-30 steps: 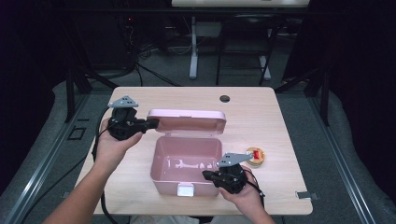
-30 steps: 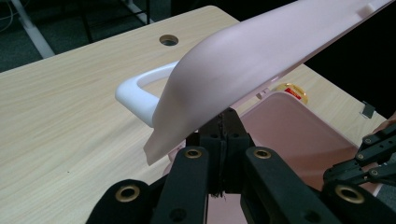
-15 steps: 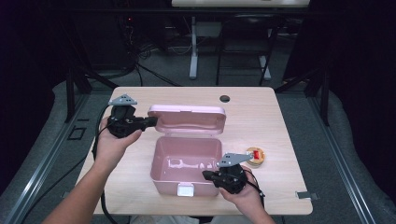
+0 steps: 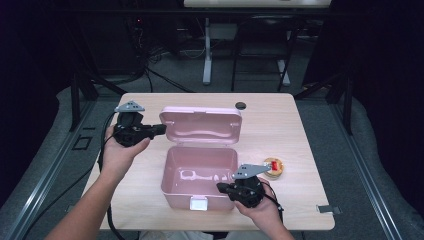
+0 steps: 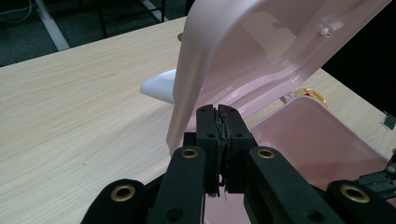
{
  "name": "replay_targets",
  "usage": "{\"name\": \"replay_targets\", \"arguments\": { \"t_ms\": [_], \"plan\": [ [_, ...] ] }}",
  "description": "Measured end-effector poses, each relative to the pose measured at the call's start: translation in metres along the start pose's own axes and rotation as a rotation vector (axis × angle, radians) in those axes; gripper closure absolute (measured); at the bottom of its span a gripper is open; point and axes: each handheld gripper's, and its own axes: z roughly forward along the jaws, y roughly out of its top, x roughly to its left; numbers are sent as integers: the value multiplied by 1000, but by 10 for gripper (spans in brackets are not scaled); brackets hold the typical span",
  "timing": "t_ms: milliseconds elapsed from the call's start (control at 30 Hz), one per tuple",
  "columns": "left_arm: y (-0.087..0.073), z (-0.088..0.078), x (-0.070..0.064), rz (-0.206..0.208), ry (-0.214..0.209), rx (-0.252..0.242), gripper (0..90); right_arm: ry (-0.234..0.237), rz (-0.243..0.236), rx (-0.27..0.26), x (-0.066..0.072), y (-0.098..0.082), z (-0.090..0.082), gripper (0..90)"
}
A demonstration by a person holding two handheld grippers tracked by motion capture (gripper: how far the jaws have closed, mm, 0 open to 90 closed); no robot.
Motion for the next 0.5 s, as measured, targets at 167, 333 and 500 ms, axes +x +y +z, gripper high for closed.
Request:
{"name": "replay_targets", "arguments": {
  "t_ms": [167,333,500],
  "plan": [
    [-3,2,3,-10,5,7,876,0,0,-1,0,0,0,900],
    [-8,4,7,-20,9,18,861,0,-2,0,0,0,0,900],
    [-12,5,9,-30,11,19,832,-6,-12,0,1,0,0,900]
  ]
}}
